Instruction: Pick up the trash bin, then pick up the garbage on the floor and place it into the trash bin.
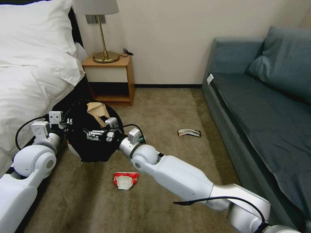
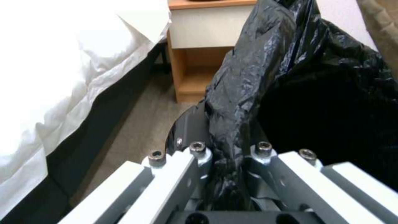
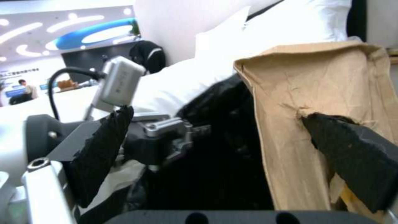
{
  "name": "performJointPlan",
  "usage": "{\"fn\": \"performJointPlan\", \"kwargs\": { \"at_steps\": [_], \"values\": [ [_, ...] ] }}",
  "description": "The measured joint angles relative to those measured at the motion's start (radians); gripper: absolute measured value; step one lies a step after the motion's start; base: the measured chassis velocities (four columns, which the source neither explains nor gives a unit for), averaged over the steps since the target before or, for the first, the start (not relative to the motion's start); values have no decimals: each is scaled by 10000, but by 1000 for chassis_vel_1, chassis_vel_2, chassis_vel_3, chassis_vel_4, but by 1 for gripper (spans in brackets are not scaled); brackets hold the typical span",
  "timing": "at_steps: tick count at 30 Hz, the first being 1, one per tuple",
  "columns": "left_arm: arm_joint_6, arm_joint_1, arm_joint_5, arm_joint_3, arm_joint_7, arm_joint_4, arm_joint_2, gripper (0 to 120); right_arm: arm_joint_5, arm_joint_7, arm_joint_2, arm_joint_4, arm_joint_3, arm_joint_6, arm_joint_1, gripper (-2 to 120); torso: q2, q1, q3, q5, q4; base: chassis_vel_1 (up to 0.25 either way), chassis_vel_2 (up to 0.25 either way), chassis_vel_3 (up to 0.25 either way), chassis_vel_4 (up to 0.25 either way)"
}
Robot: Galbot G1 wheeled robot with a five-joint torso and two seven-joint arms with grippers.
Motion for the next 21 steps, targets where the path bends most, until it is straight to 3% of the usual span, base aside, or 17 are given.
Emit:
{"fn": "performJointPlan", "kwargs": {
  "at_steps": [2, 3, 11, 16, 21],
  "values": [
    [-48, -92, -54, 32, -28, -4, -144, 4, 125, 32, -200, 191, -192, -106, 209, 100, 0, 1, 0, 2, 6, 0, 0, 0, 0],
    [-29, -228, -207, 180, -150, -32, -210, 4, 173, 32, -458, 366, -332, -129, 312, 100, 0, 0, -1, -3, -9, 0, 0, 0, 0],
    [-124, -64, -129, 78, -134, -36, -445, 4, 45, 183, -613, 187, -687, -162, 400, 100, 0, 1, 0, -3, 6, 0, 0, 0, 0],
    [-131, -99, -118, 79, -94, -16, -390, 4, -346, 254, -647, -47, -690, -241, 481, 100, 0, 0, 0, -1, -5, 0, 0, 0, 0],
    [-131, -64, -104, 78, -24, 50, -346, 4, -533, 601, -597, -16, -740, -389, 650, 100, 0, 0, 0, -1, 1, 0, 0, 0, 0]
  ]
}}
